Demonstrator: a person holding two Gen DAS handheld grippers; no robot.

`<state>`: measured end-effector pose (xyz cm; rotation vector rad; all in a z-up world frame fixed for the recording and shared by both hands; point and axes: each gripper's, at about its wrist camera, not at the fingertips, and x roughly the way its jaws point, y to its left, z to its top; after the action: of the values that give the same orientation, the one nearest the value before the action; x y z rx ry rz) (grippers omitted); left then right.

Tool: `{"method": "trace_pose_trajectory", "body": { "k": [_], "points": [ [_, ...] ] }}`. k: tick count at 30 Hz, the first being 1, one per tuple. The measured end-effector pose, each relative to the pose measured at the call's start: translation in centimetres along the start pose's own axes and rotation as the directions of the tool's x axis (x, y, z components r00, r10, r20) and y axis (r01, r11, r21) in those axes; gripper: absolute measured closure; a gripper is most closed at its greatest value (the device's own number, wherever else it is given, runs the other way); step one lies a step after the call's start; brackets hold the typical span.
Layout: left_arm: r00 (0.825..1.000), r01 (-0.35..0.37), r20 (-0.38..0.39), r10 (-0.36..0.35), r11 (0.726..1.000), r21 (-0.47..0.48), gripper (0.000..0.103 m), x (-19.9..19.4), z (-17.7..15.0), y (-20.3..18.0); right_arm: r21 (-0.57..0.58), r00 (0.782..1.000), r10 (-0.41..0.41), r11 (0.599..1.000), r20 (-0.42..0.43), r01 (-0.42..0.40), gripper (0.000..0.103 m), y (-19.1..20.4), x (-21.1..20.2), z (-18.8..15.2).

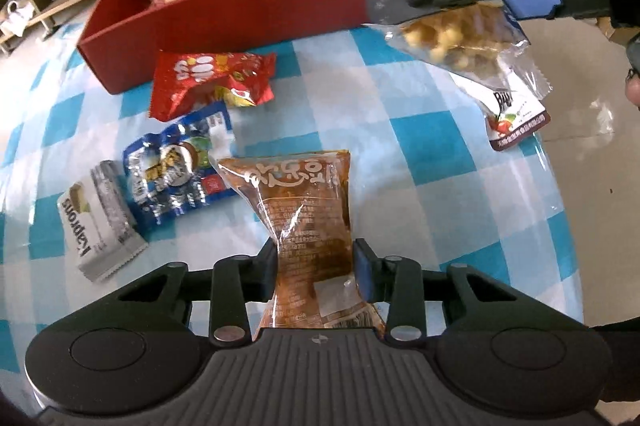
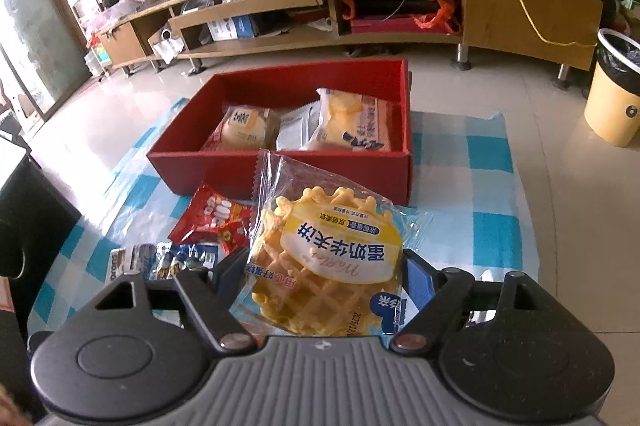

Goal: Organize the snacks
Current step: 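Lift the waffle pack and brown snack bag and carry them to the box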

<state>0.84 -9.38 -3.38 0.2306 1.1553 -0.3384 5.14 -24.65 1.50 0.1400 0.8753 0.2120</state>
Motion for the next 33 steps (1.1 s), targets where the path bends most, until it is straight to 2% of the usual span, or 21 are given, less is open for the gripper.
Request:
{"method": "trace_pose_trajectory", "body": {
  "k": [8,21,33],
  "points": [
    [0.996,0.038,0.085,-0.033,0.998,-0.059,0.057,-2.8,2.1,1.6,0.008,1.000,0.000,1.000,0.023,0.000,0.027,0.0,-0.4,0.5],
    [0.979,-0.046,0.192,0.072,0.989,-0.138,0.057,-4.7,6.7,5.5,0.000,0.999,-0.003,1.000,0.040,0.003,0.027,0.6,0.1,2.3],
    [0.957,-0.058,0.267,0.110,0.979,-0.197,0.056,-5.6,11.5,8.4,-0.002,0.997,0.004,1.000,0.079,-0.003,0.027,1.2,0.8,5.4]
  ]
}}
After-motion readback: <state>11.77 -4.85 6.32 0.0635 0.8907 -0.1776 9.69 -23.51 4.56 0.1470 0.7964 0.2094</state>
